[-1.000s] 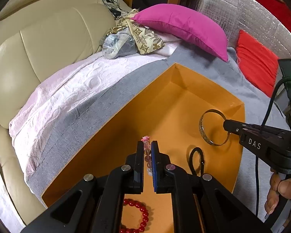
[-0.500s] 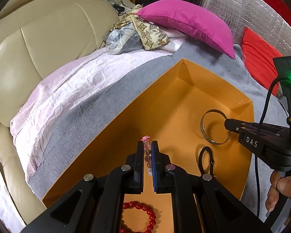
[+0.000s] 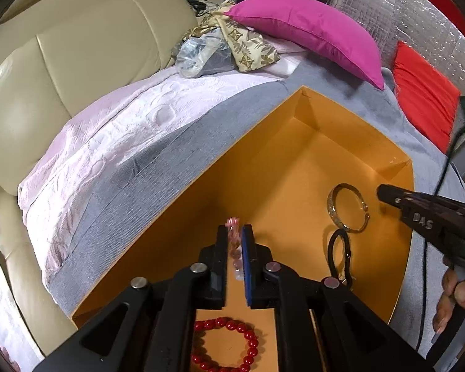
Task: Organize jewelry
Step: 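Carry the pink bracelet and metal bangle into the orange box and release both, then move both open tools back toward the remaining bracelets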
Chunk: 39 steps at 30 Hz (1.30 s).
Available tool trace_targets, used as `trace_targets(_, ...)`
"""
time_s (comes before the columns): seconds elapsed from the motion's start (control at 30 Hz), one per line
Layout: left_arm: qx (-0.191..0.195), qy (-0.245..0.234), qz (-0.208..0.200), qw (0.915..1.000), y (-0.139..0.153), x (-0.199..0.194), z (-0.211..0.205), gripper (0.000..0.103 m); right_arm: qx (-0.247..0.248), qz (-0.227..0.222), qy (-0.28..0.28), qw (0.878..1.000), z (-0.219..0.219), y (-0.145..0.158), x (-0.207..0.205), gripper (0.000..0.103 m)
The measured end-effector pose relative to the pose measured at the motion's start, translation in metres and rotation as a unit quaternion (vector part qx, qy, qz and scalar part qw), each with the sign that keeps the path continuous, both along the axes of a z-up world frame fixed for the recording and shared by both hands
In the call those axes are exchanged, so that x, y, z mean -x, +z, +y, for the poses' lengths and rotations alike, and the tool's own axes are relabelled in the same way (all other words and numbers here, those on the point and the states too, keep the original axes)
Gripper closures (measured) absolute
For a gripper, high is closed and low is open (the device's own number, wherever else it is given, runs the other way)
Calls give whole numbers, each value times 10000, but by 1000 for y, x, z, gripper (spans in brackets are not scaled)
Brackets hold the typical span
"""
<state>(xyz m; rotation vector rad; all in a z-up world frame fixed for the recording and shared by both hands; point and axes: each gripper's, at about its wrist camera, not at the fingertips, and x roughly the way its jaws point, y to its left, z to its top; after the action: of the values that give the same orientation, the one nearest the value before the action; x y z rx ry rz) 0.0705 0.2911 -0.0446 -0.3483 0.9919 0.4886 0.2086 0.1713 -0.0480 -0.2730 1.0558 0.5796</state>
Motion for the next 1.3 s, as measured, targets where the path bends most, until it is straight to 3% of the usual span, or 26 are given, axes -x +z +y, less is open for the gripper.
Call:
trace_targets(0.1,-60,61,52,10000,1,3,2,75,-49,-54,-50,10000,-7,7,3,94)
trace_targets(0.2,-80,151,18,9999,6,8,3,53,-115,-107,-136,9998,-16,13,6,88)
trace_targets(0.33,-212,191,-47,9996,18,18,1,44,-325,-185,-262,9990,-39,24,14,48)
trace_targets(0.37,-207,210,-78,9995,21,21,1,44,-399,-217,-321,9985,-49,26,17,43)
trace_targets(0.63,-283,218,-434,9984,48,43,-26,40,-799,-254,-833,9930,-140,33,50,43)
trace_targets(0.87,-345,-501,-642,9961,65,40,-99,36,-1015,0,-1638,9813,-252,5,83,43)
trace_targets(1.03,-229,-1104,-537,9922,57,28,-161,36,-1169,161,-2301,9660,-332,-15,101,43)
trace_targets(1.3,-128,-1787,-152,9837,24,15,-229,36,-1229,195,-2902,9489,-406,-25,105,43)
